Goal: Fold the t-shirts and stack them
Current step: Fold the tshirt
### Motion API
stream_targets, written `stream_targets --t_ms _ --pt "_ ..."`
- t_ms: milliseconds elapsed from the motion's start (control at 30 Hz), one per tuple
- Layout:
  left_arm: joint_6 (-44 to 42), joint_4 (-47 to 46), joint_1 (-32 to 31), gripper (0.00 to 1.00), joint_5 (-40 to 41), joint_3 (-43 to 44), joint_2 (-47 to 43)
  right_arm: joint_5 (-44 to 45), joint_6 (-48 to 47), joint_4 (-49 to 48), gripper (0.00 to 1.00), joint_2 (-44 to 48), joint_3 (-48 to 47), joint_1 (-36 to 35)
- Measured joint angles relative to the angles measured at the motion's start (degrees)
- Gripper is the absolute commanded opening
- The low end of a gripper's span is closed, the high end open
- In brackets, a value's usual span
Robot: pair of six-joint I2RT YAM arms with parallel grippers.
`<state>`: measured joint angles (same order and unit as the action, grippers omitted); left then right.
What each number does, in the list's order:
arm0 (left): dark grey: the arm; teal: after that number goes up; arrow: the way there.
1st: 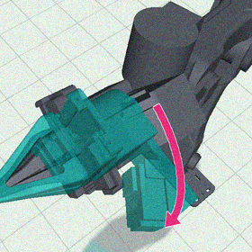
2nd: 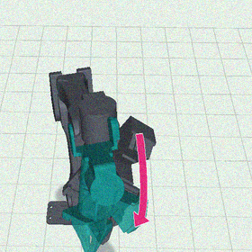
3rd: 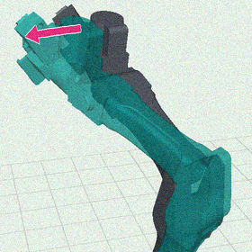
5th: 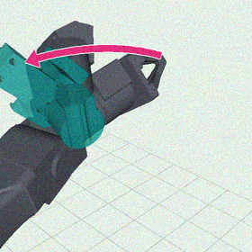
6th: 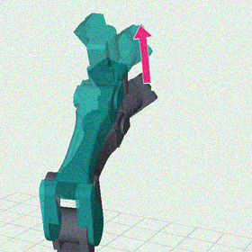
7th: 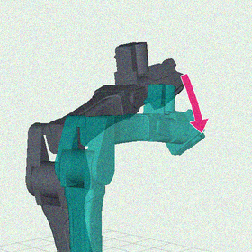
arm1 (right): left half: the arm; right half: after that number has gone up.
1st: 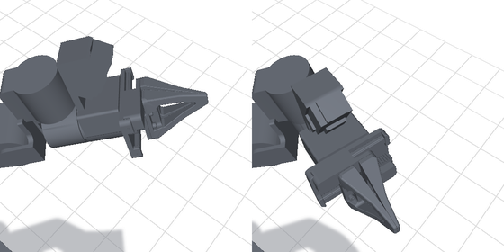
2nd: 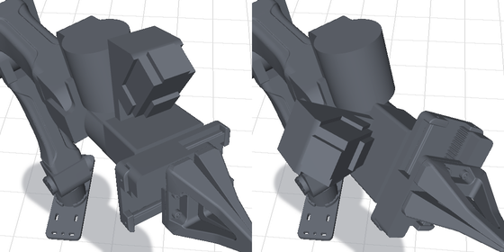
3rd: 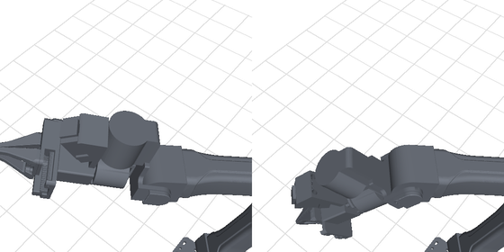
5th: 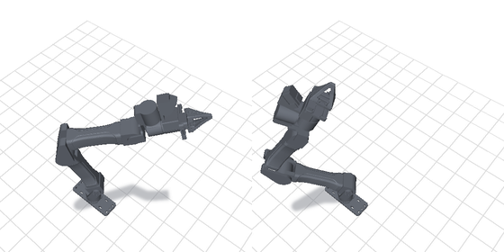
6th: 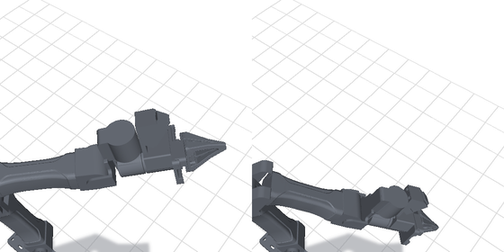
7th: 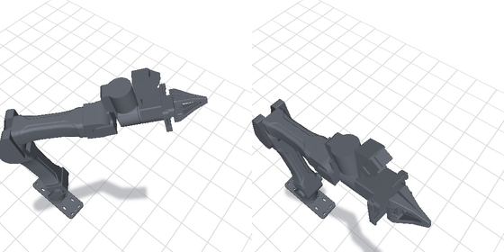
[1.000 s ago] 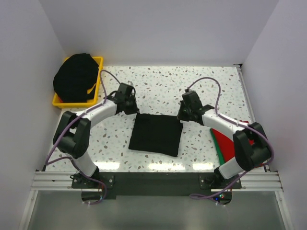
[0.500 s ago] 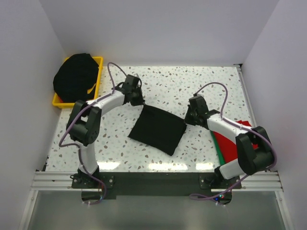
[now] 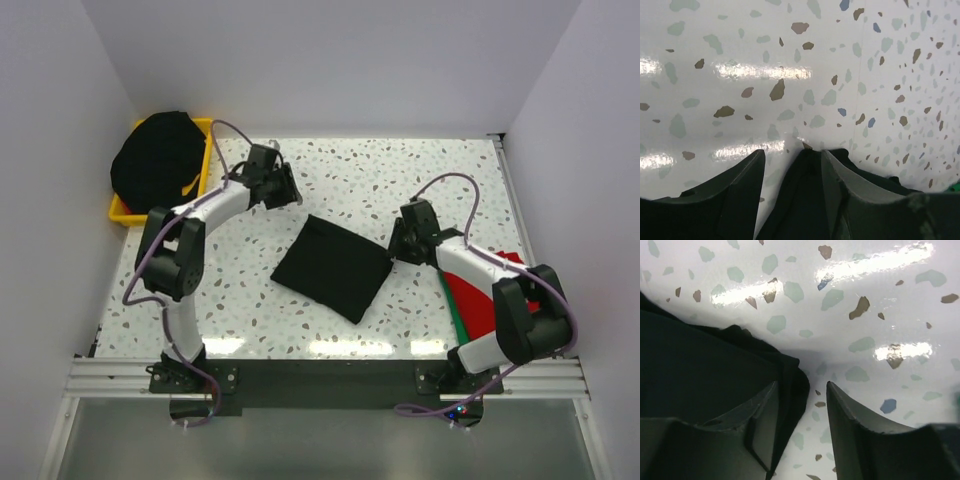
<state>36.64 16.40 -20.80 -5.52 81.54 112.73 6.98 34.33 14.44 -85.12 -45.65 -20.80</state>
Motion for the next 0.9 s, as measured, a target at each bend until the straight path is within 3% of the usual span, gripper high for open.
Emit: stream_targets --t_ms 100,267,467,733,900 --pt "0.2 -0.76 0.42 0.48 -0.04 -3.89 -5.62 0.85 -1.4 3.56 0.49 3.65 -0.44 -0.02" --pt "1.16 -1.53 -1.99 0.29 -0.07 -15.06 -18.27 1.03 -2.97 6.47 0.49 10.8 -3.65 -1.7" --pt "3.26 -3.85 -7.5 0.1 -0.76 -26.8 -22.32 0.22 -2.25 6.03 0.48 11.19 -6.1 -15.15" --pt "5.46 -7.04 -11.8 0.04 -1.97 -35.28 -22.18 0.15 0.17 4.0 0.48 1.38 -5.75 -31.58" --pt "7.41 -9.62 -12.41 0.01 -2.4 -38.23 -22.1 2.73 1.27 4.68 0.47 -5.64 -5.62 -37.22"
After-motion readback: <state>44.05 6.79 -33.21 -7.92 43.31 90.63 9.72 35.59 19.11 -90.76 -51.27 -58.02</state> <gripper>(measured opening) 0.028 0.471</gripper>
